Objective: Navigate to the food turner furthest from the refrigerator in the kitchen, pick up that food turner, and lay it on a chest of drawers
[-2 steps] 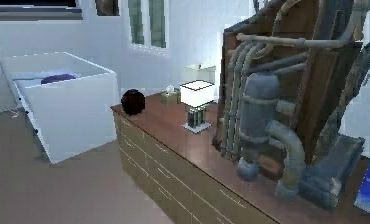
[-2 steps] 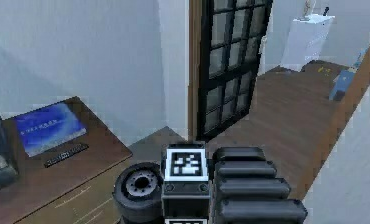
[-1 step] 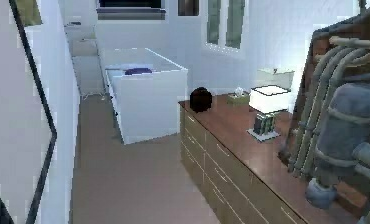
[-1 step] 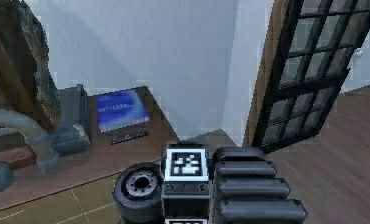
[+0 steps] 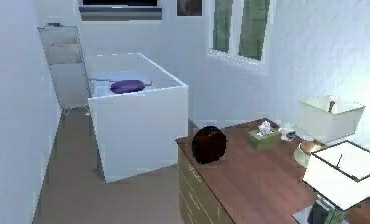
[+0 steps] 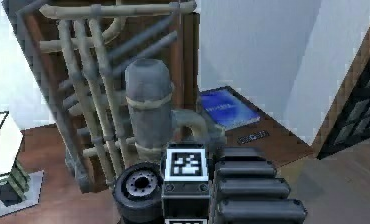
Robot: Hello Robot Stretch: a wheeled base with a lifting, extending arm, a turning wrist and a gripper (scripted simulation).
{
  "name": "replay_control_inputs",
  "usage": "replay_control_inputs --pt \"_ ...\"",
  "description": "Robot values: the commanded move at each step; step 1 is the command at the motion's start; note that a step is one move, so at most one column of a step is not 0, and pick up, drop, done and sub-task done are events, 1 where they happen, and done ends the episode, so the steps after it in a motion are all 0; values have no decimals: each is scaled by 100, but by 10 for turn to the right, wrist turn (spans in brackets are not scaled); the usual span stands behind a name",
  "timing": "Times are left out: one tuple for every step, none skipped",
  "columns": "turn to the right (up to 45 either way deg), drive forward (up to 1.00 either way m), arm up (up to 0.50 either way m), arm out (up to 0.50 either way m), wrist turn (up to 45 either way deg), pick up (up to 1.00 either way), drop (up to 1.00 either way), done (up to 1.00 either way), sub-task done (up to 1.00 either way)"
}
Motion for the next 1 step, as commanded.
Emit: replay_control_inputs --pt "-450 0 0 0 0 0 0 0 0"
